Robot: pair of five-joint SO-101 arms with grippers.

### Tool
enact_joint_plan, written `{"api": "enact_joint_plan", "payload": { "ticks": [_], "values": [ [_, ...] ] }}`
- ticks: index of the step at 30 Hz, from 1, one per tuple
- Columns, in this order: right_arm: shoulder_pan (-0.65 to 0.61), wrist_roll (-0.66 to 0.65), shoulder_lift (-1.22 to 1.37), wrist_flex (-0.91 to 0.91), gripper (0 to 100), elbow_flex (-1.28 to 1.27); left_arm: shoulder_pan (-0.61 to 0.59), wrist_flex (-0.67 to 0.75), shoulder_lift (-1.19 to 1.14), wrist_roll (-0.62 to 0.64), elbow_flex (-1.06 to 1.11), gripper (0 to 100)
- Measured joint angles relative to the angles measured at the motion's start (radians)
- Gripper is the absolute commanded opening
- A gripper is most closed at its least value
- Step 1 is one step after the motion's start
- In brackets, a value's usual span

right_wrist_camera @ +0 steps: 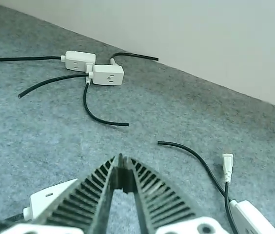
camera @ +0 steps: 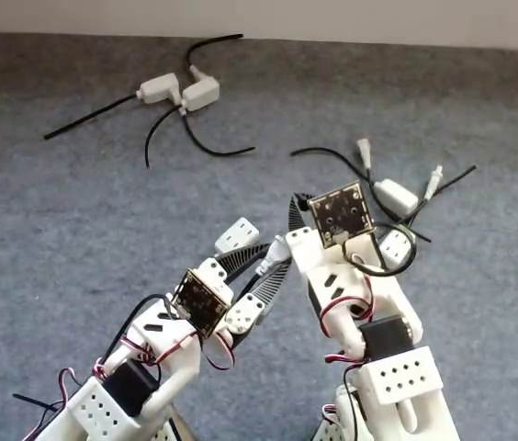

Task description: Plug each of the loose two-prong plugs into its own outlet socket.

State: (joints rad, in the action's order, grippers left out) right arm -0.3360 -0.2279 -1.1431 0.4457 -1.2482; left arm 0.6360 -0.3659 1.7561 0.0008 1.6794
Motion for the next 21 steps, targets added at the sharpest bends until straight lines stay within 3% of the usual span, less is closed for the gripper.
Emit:
{"api": "enact_joint_plan", "payload": {
  "ticks": [21],
  "values": [
    [0.003, 0.0, 0.0, -0.002, 0.7, -0.044, 0.0, 0.012, -0.003, 0.0, 0.002, 1]
  ]
}}
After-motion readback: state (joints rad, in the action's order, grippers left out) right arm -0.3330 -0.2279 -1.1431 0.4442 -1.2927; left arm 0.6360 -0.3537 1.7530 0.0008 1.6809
